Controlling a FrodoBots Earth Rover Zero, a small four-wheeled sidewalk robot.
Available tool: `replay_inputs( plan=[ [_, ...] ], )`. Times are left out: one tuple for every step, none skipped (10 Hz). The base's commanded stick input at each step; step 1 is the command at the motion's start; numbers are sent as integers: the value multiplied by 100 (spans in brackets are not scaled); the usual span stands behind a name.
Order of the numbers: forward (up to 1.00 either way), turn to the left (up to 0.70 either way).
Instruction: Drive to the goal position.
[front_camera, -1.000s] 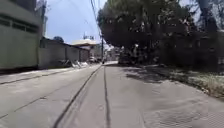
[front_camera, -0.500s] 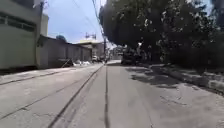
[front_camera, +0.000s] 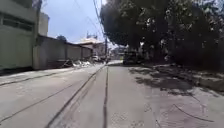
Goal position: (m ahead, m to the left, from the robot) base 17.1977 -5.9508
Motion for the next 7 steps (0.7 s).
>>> replay_inputs(
  plan=[
    [100,0],
    [100,-5],
    [100,-17],
    [100,-30],
    [100,-34],
    [100,-14],
    [100,-2]
  ],
)
